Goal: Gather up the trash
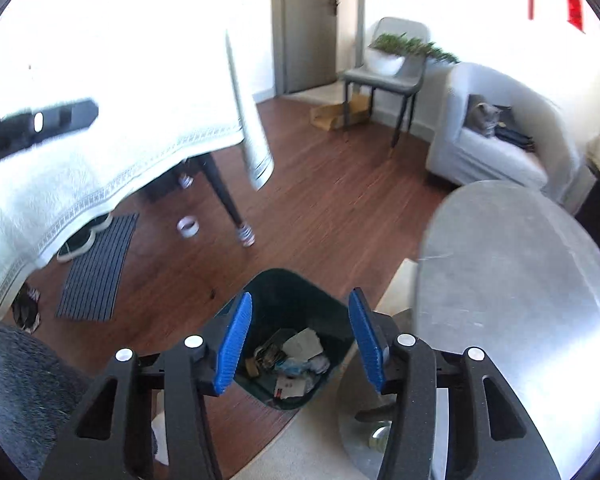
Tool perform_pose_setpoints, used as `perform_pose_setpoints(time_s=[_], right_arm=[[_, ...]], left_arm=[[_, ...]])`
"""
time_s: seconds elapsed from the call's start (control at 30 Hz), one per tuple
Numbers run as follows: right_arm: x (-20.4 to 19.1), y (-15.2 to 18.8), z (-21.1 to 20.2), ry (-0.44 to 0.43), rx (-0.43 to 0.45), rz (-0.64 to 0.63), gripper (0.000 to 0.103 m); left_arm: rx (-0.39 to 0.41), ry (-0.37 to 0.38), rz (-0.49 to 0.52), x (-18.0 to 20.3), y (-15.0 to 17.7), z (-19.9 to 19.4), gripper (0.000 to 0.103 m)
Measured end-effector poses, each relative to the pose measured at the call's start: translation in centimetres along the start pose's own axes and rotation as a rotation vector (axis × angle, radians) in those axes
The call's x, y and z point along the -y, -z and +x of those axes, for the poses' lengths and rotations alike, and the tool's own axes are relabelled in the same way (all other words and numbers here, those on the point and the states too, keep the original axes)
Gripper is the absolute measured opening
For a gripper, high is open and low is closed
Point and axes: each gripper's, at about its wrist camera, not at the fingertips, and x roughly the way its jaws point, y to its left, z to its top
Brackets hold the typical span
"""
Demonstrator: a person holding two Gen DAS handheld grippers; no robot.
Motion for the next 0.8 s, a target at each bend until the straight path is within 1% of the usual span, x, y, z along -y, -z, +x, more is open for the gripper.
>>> perform_pose_setpoints(time_s=[0.07,0.13,0.17,0.2,0.23,0.27,0.3,0.33,0.37,0.4,0.43,0.53,0.6,0.67,0.8], right_arm=[[1.2,0.5,-2.1,0.031,0.031,0.033,0.051],[3.0,1.4,-4.3,0.073,0.069,0.081,0.051],[3.8,2.0,-5.2,0.086,0.082,0.105,0.052],[4.7,2.6,-6.2,0.102,0.094,0.128,0.058],[5.8,3.3,-7.4,0.131,0.109,0.157,0.069],[6.6,4.0,-8.3,0.157,0.121,0.177,0.073],[7.3,4.7,-9.1,0.180,0.132,0.195,0.076],[8.4,5.6,-10.1,0.203,0.143,0.217,0.079],[9.2,6.3,-10.8,0.220,0.152,0.232,0.081],[9.9,7.1,-11.5,0.239,0.158,0.247,0.088],[10.5,7.9,-12.0,0.255,0.158,0.259,0.091],[11.7,10.4,-13.1,0.292,0.146,0.270,0.093],[12.1,11.9,-13.5,0.313,0.140,0.267,0.094],[12.6,13.3,-14.0,0.288,0.145,0.288,0.094],[13.5,14.7,-14.6,0.278,0.149,0.312,0.096]], left_arm=[[0.011,-0.029,0.020,0.2,0.9,-0.6,0.053],[0.016,-0.061,0.046,0.6,1.8,-1.0,0.056],[0.018,-0.073,0.055,0.8,2.3,-1.1,0.064],[0.023,-0.077,0.057,0.9,2.8,-1.2,0.069],[0.031,-0.076,0.054,0.9,3.3,-1.4,0.079],[0.043,-0.076,0.053,1.0,3.8,-1.6,0.084],[0.060,-0.077,0.056,1.1,4.3,-1.8,0.087],[0.072,-0.082,0.064,1.2,4.8,-2.0,0.093],[0.082,-0.092,0.076,1.4,5.2,-2.1,0.095],[0.087,-0.107,0.078,1.4,5.5,-2.1,0.096],[0.084,-0.115,0.072,1.4,5.8,-2.1,0.097],[0.046,-0.086,0.034,1.2,6.3,-1.8,0.099],[0.030,-0.109,0.048,1.7,6.9,-1.4,0.100],[0.055,-0.113,0.065,2.5,7.5,-1.5,0.100],[0.048,-0.098,0.100,3.6,8.3,-0.7,0.100]])
